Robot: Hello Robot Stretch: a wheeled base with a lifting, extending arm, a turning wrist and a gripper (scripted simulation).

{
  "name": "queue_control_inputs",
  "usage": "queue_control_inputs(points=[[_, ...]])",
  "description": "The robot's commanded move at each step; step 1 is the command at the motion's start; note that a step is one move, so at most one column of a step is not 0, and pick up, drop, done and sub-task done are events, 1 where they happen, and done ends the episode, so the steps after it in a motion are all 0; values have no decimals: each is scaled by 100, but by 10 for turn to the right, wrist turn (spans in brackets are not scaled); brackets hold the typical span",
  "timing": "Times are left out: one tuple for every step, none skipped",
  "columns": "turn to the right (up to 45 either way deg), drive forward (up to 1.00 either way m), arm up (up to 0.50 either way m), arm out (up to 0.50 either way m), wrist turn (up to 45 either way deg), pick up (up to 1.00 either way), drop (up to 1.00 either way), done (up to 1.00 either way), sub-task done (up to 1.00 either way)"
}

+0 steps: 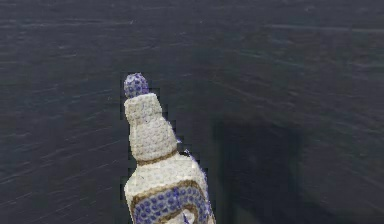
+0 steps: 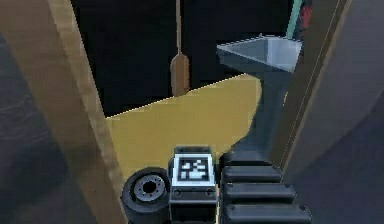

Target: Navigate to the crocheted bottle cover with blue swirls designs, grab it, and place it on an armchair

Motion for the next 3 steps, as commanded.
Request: queue_control_inputs(points=[[-450,0,0,0,0,0,0,0,0],[-180,0,0,0,0,0,0,0,0],[450,0,0,0,0,0,0,0,0]])
